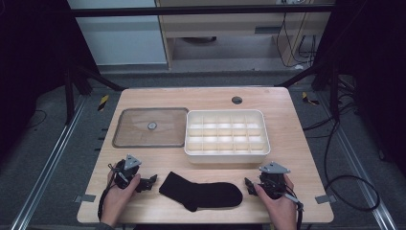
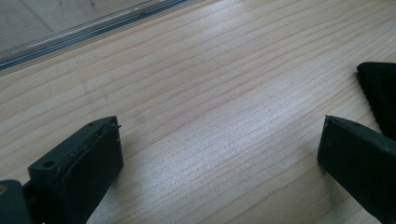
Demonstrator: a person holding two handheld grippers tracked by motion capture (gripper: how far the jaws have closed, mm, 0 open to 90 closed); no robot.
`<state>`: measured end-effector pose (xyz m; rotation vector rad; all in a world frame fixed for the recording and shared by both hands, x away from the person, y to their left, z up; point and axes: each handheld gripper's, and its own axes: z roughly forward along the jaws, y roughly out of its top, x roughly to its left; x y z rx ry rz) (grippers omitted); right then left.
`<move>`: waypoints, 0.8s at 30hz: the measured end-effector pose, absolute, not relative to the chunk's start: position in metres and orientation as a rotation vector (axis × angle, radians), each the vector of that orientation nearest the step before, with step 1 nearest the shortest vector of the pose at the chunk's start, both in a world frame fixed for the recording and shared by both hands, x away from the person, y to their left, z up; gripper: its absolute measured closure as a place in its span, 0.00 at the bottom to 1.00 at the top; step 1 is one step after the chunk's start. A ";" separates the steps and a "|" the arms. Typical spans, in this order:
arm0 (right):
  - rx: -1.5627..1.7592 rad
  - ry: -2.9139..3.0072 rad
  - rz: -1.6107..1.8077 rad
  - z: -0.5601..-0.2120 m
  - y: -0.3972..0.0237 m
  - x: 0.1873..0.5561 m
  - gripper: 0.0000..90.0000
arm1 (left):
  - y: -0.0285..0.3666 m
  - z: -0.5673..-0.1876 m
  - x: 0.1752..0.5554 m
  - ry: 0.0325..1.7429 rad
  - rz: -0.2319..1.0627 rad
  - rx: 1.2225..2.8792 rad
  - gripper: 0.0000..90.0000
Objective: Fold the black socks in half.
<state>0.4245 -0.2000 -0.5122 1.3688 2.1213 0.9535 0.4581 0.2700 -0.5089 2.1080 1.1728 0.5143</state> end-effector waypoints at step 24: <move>1.358 2.077 1.065 -0.493 -0.202 0.406 0.54 | 0.263 -0.477 0.425 1.117 0.481 2.108 0.08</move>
